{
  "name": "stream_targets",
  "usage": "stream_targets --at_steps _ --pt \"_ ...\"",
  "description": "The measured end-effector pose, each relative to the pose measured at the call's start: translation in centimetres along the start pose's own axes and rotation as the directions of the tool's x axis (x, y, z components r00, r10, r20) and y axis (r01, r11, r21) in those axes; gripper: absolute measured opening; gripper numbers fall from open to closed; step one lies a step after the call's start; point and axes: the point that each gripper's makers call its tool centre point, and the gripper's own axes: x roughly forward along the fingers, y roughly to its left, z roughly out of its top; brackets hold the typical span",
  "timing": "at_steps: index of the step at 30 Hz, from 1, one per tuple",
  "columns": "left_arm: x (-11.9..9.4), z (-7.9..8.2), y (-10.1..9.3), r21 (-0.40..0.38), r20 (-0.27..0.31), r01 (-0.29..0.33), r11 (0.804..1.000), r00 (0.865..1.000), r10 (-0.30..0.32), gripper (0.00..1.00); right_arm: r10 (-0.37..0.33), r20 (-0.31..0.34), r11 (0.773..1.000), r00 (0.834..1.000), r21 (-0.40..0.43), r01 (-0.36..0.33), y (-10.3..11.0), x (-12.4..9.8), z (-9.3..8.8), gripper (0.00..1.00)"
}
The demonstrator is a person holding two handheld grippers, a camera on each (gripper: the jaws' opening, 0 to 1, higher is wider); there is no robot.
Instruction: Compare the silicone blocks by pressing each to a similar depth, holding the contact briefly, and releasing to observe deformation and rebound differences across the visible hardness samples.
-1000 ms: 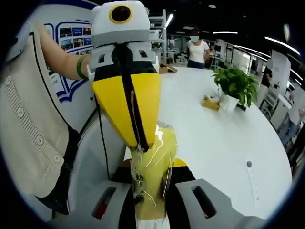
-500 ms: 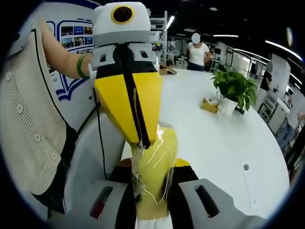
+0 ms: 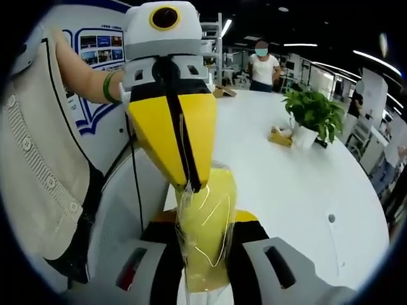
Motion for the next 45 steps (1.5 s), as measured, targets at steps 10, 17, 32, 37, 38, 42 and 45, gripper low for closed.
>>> stream_targets --at_steps 10,17,32,37,38,42,45 --pt "0.1 -0.3 -0.2 -0.003 -0.011 0.013 1.000 1.000 -0.013 0.00 0.014 -0.014 1.000 1.000 0.023 -0.014 0.2 0.1 -0.4 0.24" --pt "0.1 -0.5 -0.2 -0.003 -0.020 0.014 1.000 1.000 -0.014 0.00 0.021 -0.020 0.999 1.000 0.038 -0.020 0.3 0.2 -0.8 0.26" --pt "0.5 -0.6 -0.2 -0.009 -0.024 0.028 1.000 0.999 -0.028 0.00 0.024 -0.057 0.998 0.998 0.062 -0.021 0.2 0.0 -1.8 0.31" --pt "0.7 -0.6 -0.6 0.001 -0.029 0.042 0.999 0.999 -0.041 0.00 0.005 -0.057 0.997 0.998 0.074 -0.001 0.1 -0.3 -2.0 0.33" --pt "0.7 -0.6 -0.6 0.002 -0.028 0.043 0.999 0.999 -0.043 0.00 0.001 -0.058 0.997 0.998 0.078 0.004 0.1 -0.3 -2.1 0.33" --pt "0.6 -0.7 -0.2 -0.010 -0.015 0.045 0.999 0.999 -0.045 0.00 -0.036 -0.054 0.996 0.998 0.075 0.040 0.0 -0.5 -2.3 0.37" --pt "0.1 -0.8 0.3 -0.032 0.002 0.040 0.999 0.999 -0.040 0.00 -0.088 -0.049 0.994 0.995 0.067 0.091 -0.2 -0.9 -2.6 0.39"
